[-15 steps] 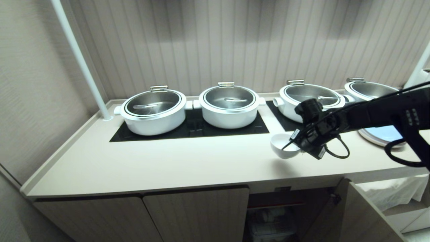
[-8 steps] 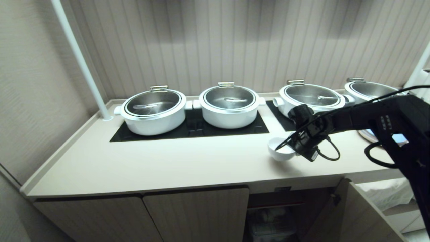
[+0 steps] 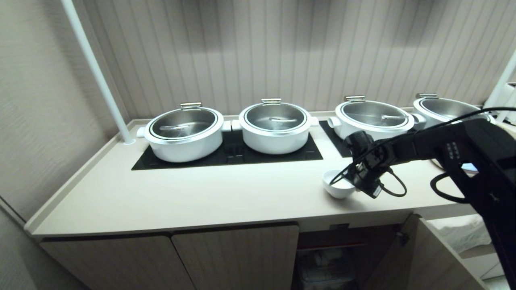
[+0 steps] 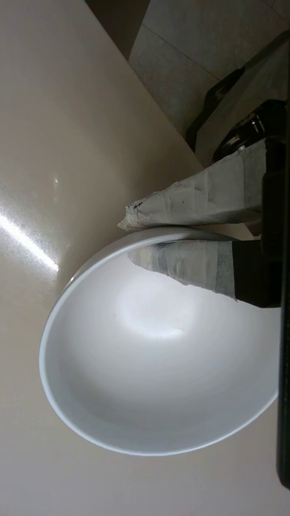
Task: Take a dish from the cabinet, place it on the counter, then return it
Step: Place it on the table
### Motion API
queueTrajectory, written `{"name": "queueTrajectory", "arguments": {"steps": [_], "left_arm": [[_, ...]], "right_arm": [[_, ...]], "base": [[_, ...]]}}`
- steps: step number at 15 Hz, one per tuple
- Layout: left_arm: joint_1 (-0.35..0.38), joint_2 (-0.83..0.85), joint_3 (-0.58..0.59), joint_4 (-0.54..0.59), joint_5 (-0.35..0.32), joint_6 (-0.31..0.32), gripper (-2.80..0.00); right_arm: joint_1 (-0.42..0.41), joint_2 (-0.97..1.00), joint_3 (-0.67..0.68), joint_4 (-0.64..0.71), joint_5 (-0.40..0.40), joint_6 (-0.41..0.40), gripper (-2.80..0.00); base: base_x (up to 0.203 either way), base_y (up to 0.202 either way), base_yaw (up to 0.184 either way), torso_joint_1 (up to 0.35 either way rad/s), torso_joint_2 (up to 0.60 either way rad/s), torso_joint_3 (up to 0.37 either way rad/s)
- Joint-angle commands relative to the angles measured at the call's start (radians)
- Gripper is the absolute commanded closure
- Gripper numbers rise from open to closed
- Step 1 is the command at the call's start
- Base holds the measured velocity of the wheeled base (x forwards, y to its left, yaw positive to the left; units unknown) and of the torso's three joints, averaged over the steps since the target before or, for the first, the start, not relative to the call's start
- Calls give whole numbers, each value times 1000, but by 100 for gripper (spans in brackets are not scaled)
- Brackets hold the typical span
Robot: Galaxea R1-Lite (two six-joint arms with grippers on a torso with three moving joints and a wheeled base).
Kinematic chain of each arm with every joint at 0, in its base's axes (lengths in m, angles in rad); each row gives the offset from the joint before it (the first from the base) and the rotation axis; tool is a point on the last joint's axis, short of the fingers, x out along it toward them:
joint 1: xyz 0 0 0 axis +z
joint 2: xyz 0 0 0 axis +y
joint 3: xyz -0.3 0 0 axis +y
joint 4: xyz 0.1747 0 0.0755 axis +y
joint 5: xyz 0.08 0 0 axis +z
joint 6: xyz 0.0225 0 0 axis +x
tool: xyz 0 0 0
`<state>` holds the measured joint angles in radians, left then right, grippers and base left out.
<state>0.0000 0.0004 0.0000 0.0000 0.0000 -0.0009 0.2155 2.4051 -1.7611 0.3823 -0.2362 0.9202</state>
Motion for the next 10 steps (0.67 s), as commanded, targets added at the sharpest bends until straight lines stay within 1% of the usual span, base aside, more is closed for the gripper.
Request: {"name": "queueTrajectory", "arguments": {"steps": [1,10], "left_arm": [[1,0,0,0,0,-1,0],[0,0,0,0,0,-1,0]], "right_arm": [[1,5,-1,3,-2,6,0],[1,6,-1,4,-2,14,0]], "base": [[0,0,0,0,0,0],[0,0,0,0,0,0]]}}
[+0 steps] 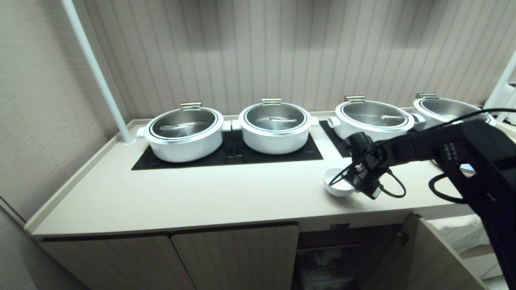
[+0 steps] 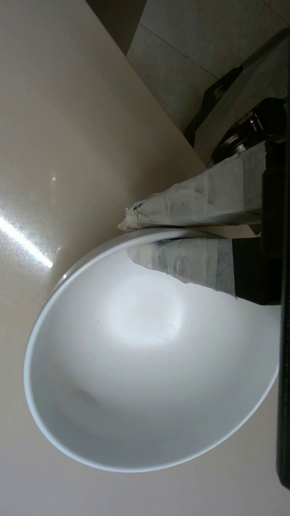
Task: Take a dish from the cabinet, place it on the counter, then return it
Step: Place it on the table
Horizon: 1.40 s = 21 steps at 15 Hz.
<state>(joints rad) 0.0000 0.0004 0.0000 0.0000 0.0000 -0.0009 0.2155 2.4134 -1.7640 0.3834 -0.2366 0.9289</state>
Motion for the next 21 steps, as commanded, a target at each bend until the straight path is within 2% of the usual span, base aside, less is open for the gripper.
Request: {"name": "queueTrajectory", "arguments": {"steps": [1,4,5,7,10,21], "left_arm": [[0,0,0,0,0,-1,0],[0,0,0,0,0,0,0],[0,0,0,0,0,1,0],[1,0,0,0,0,-1,0],[0,0,0,0,1,-1,0],[0,0,0,0,0,-1,0]], "right_arm": [[2,-3,0,4,-1,5,0],[2,-3,-2,19,-1,5,0],[2,-4,-3,23,-1,5,-280],[2,-4,-3,22,-3,5,-280],[5,-1,0,20,-53,5,-280],[16,-85,47,20,-75,-8,-280]], "base": [[0,0,0,0,0,0],[0,0,0,0,0,0],[0,0,0,0,0,0],[0,0,0,0,0,0],[0,0,0,0,0,0],[0,0,0,0,0,0]]}}
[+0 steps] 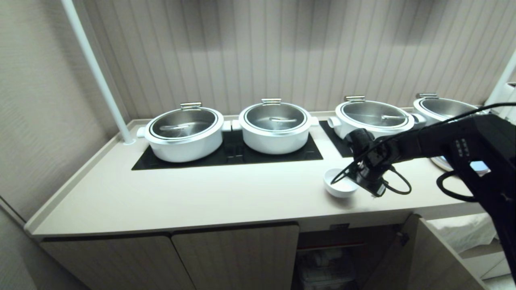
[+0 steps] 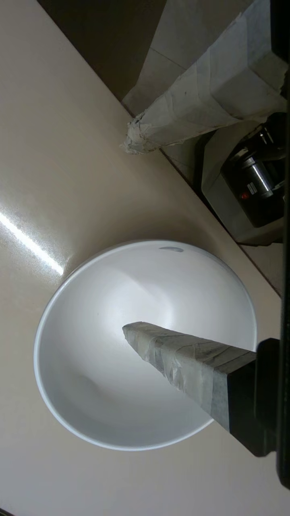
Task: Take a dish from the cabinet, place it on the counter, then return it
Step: Place it on the table
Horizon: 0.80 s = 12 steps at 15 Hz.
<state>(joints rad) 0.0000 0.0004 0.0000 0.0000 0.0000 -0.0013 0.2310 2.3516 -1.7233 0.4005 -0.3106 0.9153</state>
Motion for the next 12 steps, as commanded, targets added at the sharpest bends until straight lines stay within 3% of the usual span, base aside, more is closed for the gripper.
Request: {"name": "queueTrajectory", "arguments": {"steps": [1,4,12], "left_arm": [[0,0,0,0,0,0,0],[0,0,0,0,0,0,0],[0,0,0,0,0,0,0]], "right_arm": [[3,-37,21,1,-8,-3,-280],[18,-71,90,-14,-111,-59,-280],[64,-190,181,-51,-217,-148,-280]], "base": [[0,0,0,0,0,0],[0,0,0,0,0,0],[0,0,0,0,0,0]]}}
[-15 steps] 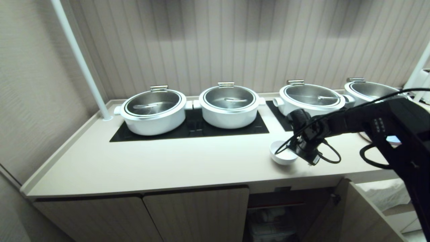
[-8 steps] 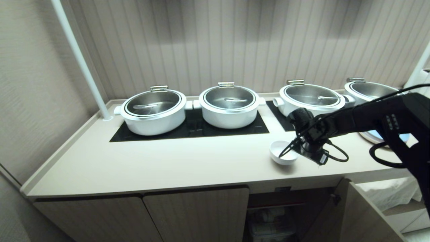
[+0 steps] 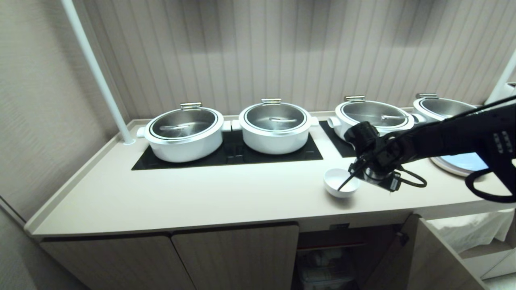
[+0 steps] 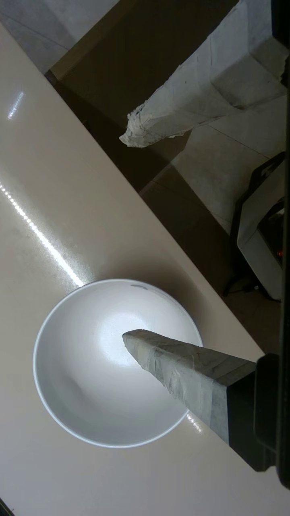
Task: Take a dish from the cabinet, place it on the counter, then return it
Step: Place it on the table, then pick up the bowl from the table
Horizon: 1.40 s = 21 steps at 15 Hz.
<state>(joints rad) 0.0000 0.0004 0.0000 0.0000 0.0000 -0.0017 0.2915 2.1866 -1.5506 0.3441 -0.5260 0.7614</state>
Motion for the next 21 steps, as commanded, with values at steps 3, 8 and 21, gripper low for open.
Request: {"name": "queueTrajectory", "arguments": {"steps": [3,8,21], "left_arm": [[0,0,0,0,0,0,0],[0,0,0,0,0,0,0],[0,0,0,0,0,0,0]], "right_arm": [[7,-82,129,-100,-33,-55,-280],[6,-181,434,-545,-37,-348,-280],[8,-356,848,-1065,15,-688,0]], "base": [[0,0,0,0,0,0],[0,0,0,0,0,0],[0,0,0,0,0,0]]}}
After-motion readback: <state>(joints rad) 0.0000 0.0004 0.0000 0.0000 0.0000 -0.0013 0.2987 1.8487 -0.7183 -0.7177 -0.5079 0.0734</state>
